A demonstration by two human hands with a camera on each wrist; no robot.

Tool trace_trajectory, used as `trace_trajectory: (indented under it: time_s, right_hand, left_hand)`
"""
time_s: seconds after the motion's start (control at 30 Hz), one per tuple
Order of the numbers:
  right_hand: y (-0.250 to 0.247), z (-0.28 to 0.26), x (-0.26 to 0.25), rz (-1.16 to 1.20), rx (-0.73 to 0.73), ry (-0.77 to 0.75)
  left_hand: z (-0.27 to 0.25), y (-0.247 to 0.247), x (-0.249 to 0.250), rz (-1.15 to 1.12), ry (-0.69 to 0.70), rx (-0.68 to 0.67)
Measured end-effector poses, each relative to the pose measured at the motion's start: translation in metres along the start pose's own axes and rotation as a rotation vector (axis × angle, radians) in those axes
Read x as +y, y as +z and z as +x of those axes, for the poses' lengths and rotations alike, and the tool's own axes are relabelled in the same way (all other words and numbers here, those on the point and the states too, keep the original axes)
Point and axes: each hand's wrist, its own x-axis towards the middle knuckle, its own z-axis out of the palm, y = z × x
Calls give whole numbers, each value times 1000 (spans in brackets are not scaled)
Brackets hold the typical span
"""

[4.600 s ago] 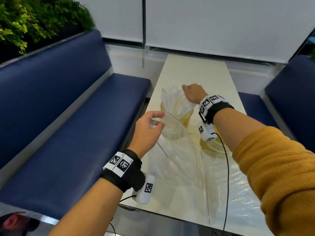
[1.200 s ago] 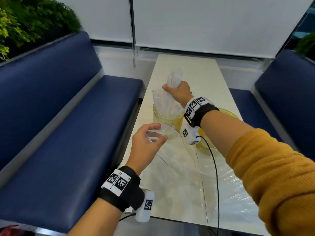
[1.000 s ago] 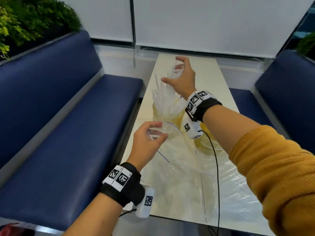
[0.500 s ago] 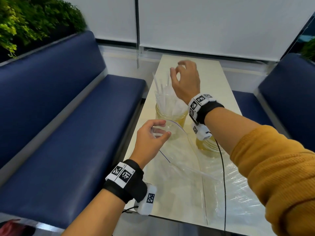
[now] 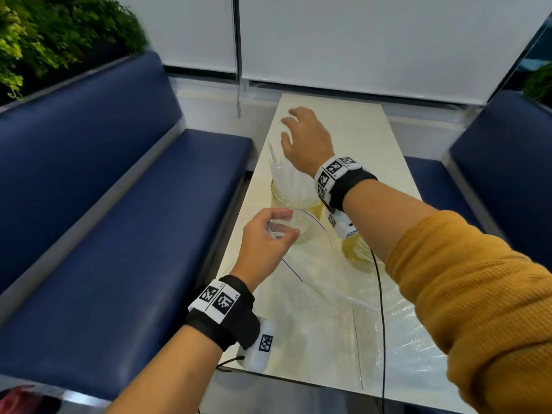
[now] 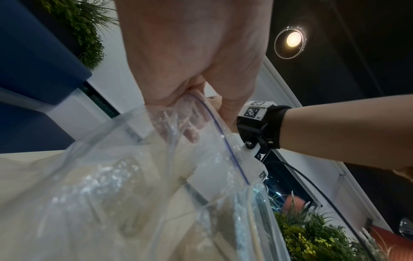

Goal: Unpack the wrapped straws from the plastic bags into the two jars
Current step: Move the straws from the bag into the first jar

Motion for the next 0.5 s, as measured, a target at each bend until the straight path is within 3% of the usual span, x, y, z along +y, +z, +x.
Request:
trace_trajectory:
  time_s: [0.03, 0.17, 0.2, 0.3, 0.37, 0.43, 0.5]
  right_hand:
    - [0, 3, 6, 5, -20, 27]
    - [5, -5, 20, -66, -523, 63]
    - [5, -10, 21, -93, -546, 60]
    - [8, -14, 14, -69, -267, 61]
    - [11, -12, 0, 45, -131, -41]
    - [11, -13, -15, 54, -145, -182]
    - [15, -20, -24, -58, -286, -211]
  left_hand:
    - [0, 0, 0, -3, 1, 0]
    - [0, -2, 1, -15, 8, 2]
    - [0, -3, 0, -17, 10, 3]
    - [1, -4, -2, -16, 13, 5]
    - [2, -3, -3, 0, 7, 5]
    - [4, -1, -4, 10, 6, 0]
    - [5, 1, -5, 19, 10, -11]
